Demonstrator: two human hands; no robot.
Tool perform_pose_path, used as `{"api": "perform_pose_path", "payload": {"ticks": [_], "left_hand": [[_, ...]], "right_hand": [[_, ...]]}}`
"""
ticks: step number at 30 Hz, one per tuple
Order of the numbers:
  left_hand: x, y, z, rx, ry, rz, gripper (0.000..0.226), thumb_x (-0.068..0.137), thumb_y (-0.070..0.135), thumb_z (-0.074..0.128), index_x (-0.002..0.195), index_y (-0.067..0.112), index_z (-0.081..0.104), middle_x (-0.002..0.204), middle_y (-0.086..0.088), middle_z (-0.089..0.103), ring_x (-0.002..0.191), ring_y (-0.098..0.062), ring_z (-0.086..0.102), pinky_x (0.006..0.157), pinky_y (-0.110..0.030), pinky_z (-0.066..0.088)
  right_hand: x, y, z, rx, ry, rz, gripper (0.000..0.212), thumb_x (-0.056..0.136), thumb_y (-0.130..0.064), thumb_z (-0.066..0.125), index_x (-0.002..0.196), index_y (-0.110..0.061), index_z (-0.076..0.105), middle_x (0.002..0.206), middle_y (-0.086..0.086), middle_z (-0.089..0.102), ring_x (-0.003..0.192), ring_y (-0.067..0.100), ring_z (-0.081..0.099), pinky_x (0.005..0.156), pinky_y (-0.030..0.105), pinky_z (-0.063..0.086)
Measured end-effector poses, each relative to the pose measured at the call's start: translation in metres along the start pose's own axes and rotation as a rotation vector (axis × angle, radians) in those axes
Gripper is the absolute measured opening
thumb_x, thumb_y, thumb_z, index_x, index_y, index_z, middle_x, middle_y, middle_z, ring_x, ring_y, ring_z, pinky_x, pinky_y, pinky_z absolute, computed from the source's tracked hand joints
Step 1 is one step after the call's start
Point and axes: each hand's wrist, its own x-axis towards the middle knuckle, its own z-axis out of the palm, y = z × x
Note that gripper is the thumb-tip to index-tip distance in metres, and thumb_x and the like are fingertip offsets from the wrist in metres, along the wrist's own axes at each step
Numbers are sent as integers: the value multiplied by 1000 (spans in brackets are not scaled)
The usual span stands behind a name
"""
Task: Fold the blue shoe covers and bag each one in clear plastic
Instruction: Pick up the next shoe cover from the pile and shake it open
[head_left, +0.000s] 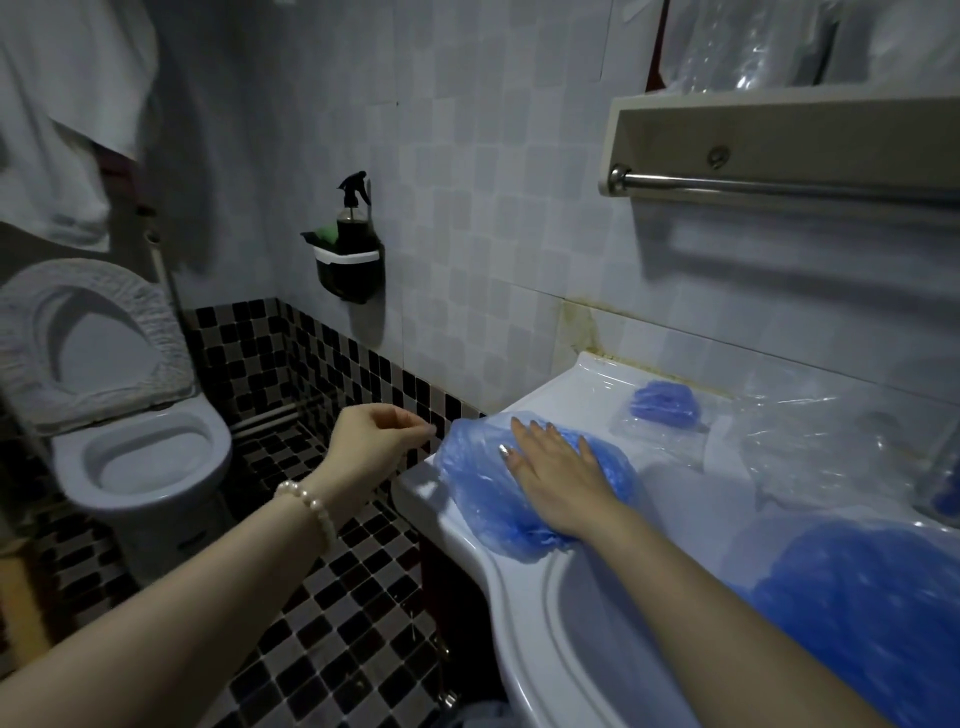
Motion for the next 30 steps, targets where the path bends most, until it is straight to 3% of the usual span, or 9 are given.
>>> {"api": "perform_pose_path", "payload": {"ticks": [3, 6, 10, 15, 19, 21, 25, 28, 30], "left_hand": [[-11, 2, 3, 230, -119, 128, 13, 80, 1, 66, 72, 11, 67, 75, -4, 64, 66, -11, 56, 55, -16, 45], [-16, -1, 7, 505, -180, 175, 13, 74, 19, 77, 74, 13, 66, 68, 3, 60, 57, -6, 52, 48, -13, 40], [-15, -2, 14, 461, -105, 204, 38, 66, 42, 80, 66, 11, 59, 59, 2, 58, 51, -9, 51, 50, -20, 43], [-16, -3, 26, 465, 4, 298, 41, 70, 51, 71, 55, 14, 58, 54, 4, 57, 50, -9, 50, 55, -25, 45], [-21, -10, 28, 560, -21, 505, 21, 68, 45, 77, 76, 28, 68, 83, 14, 52, 83, -8, 45, 79, -28, 28], [-22, -11, 26, 644, -68, 506, 28, 69, 49, 75, 89, 31, 71, 94, 13, 49, 94, -7, 40, 82, -28, 20], [-25, -13, 23, 762, -129, 414, 47, 65, 62, 70, 104, 34, 67, 105, 13, 44, 101, -6, 30, 82, -27, 15], [-25, -14, 25, 818, -127, 341, 39, 67, 63, 69, 97, 37, 68, 104, 14, 45, 103, -7, 30, 82, -28, 13], [-25, -14, 27, 774, -109, 304, 19, 72, 56, 70, 82, 40, 68, 99, 16, 46, 104, -8, 32, 84, -30, 15]], "right_hand": [[0, 0, 0, -4, 5, -6, 56, 100, -48, 11, 151, -28, 2, 159, -2, 3, 146, 16, -1, 117, 47, -5], [0, 0, 0, -15, -2, -5, 56, 100, -48, 12, 151, -28, 1, 159, -2, 4, 146, 16, 0, 117, 47, -4], [-4, -3, -5, -22, -19, -3, 56, 101, -45, 15, 151, -26, 0, 160, -1, 1, 146, 17, -3, 117, 48, -4], [-13, -8, -19, -131, -85, -23, 69, 99, -15, 35, 150, -20, -11, 159, 4, -8, 146, 21, -9, 117, 47, -2], [-5, -3, -8, -127, -48, -23, 59, 101, -38, 22, 151, -25, -6, 160, 3, -3, 146, 22, -5, 116, 51, -1], [-1, 0, -2, -109, -25, -14, 61, 98, -52, 15, 151, -28, -3, 160, 2, -1, 146, 22, -4, 116, 52, -3], [1, 1, 1, -112, -24, -22, 64, 95, -58, 11, 151, -29, -1, 160, 2, -2, 146, 22, -5, 116, 52, -3], [0, 0, -1, -94, -22, -17, 66, 94, -61, 10, 151, -30, 0, 160, 1, -1, 146, 22, -5, 116, 53, -3], [-1, 0, -1, -97, -25, -17, 66, 93, -61, 9, 151, -30, 0, 160, 1, -2, 146, 22, -5, 116, 53, -3]]}}
